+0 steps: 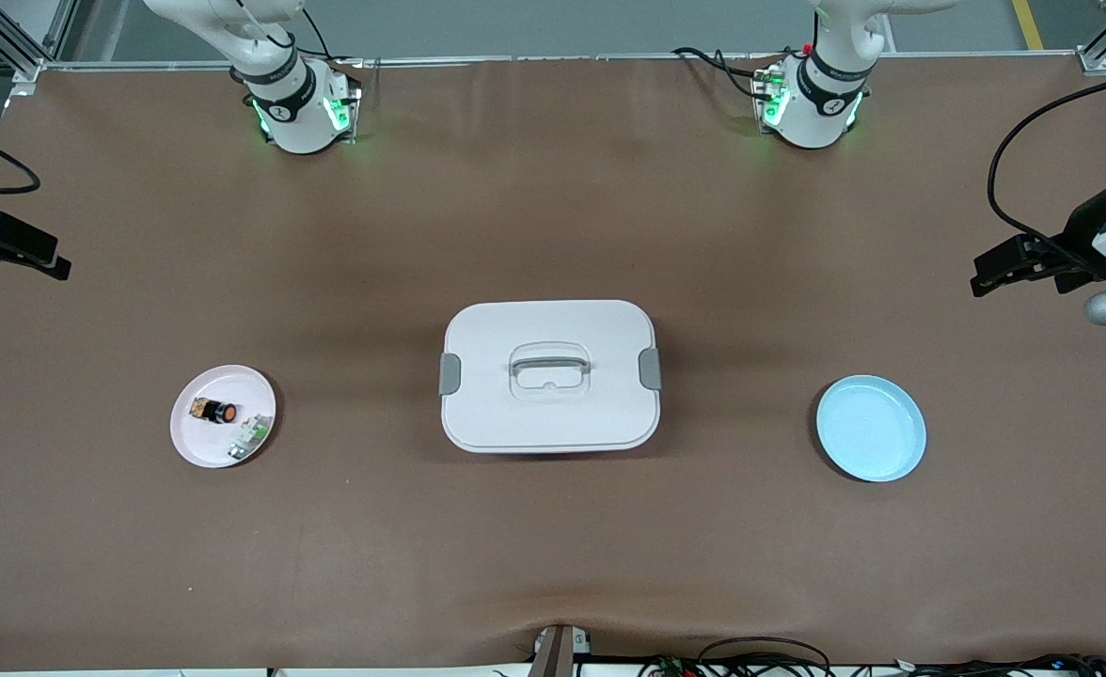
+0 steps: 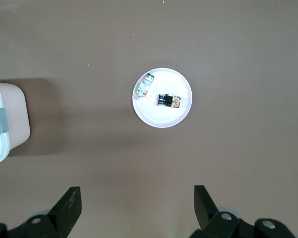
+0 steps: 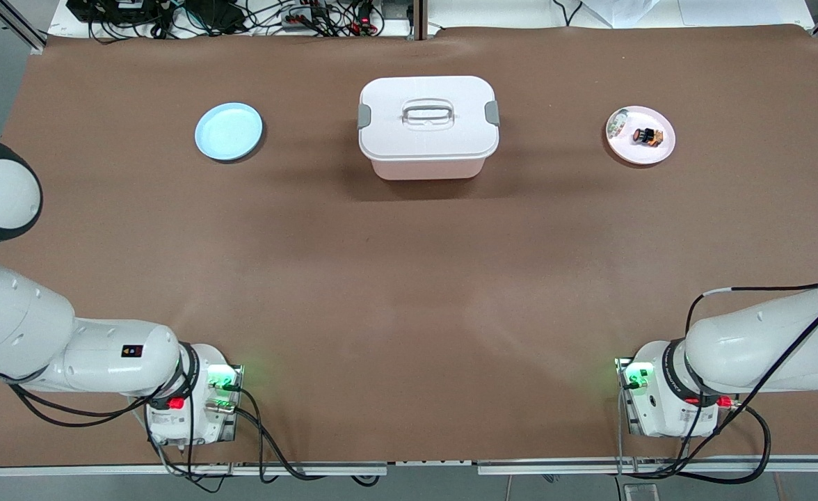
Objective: Transfer orange switch to right arm and place
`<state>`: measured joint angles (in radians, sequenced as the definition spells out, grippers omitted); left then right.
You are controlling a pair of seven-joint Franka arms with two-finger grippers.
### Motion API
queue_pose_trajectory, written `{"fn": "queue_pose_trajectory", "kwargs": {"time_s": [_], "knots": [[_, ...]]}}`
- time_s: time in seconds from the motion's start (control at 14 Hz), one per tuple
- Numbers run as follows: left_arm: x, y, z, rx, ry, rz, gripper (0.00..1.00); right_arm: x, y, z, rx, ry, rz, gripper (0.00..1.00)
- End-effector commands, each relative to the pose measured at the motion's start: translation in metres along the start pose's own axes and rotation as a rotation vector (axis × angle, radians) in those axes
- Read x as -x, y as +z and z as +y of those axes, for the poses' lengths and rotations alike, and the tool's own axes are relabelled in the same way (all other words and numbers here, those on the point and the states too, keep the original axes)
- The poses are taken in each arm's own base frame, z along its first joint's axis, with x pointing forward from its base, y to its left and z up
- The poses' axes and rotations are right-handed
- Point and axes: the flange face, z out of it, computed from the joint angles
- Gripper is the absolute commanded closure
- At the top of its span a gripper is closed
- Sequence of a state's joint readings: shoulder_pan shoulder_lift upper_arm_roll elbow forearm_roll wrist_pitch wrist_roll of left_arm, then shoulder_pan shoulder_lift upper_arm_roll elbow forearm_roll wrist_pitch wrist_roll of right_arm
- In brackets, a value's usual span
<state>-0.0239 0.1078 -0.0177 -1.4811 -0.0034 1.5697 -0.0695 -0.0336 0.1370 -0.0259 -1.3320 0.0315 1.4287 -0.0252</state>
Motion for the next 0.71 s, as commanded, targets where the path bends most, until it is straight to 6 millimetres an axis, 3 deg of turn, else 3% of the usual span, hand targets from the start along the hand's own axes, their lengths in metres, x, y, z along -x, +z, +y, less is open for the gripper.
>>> {"fn": "queue_pose_trajectory", "kwargs": {"time_s": [0.0,0.43,0.64], "knots": [[0.0,-0.005,-0.001,-0.004,0.003,0.006,0.0,0.021,0.002,0.002,0.012,0.017,0.031,0.0],[0.0,-0.005,-0.002,-0.004,0.002,0.006,0.0,0.025,0.004,0.005,0.01,0.031,0.025,0.0],[-0.001,-0.005,-0.002,-0.004,0.0,0.007,0.0,0.025,-0.012,0.0,0.011,0.096,0.047,0.0]]}}
